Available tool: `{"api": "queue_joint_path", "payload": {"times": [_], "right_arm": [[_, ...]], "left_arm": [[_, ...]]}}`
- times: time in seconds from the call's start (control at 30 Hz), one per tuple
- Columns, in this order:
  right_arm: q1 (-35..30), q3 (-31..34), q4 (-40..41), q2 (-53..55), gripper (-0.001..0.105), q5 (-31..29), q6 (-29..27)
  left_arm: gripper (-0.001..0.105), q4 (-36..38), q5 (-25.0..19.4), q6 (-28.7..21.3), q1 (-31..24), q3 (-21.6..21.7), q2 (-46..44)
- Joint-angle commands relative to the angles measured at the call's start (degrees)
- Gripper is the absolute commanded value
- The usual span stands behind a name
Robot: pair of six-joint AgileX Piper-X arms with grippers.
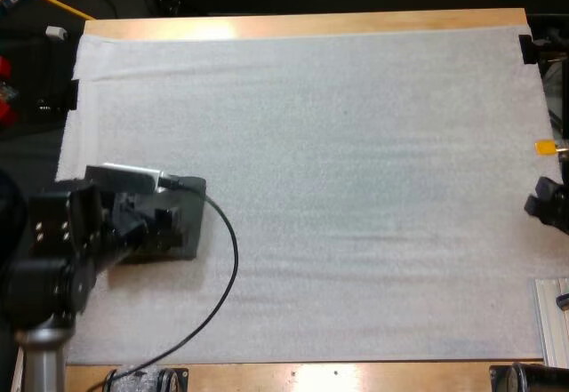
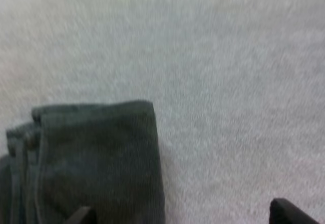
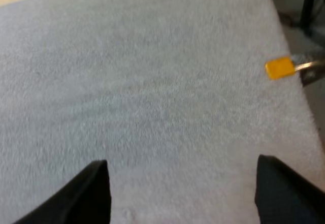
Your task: Pick towel from pile, fold and stack
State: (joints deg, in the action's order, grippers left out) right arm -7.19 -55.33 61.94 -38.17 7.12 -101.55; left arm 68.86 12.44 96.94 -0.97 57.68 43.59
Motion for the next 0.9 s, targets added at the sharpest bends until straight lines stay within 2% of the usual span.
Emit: {"api": "queue_joint_path", "payload": {"times": [0.0, 0.27, 0.47, 0.57, 0.63, 0.87], "right_arm": [[0.0, -0.2, 1.1, 1.9, 0.059, 0.4, -2.3], [0.0, -0.2, 2.7, 11.5, 0.059, 0.6, -2.7], [0.0, -0.2, 6.6, 18.6, 0.059, 0.8, -2.7], [0.0, -0.2, 7.6, 21.6, 0.059, 0.8, -1.9], [0.0, -0.2, 8.3, 24.1, 0.059, 0.9, 0.0], [0.0, -0.2, 12.4, 30.3, 0.059, 0.9, -0.2]], "left_arm": [[0.064, 0.0, -0.1, 0.0, 0.1, 0.2, -1.7], [0.064, -0.1, -0.1, 0.0, 0.1, -0.8, -11.9], [0.064, -0.1, -0.2, 0.0, 0.1, -3.1, -21.9], [0.064, 0.3, -0.2, -1.9, 0.1, -4.7, -26.8], [0.064, 0.8, -0.2, -2.6, 0.1, -5.9, -30.6], [0.064, 3.9, -0.2, -3.2, 0.1, -8.4, -40.0]]}}
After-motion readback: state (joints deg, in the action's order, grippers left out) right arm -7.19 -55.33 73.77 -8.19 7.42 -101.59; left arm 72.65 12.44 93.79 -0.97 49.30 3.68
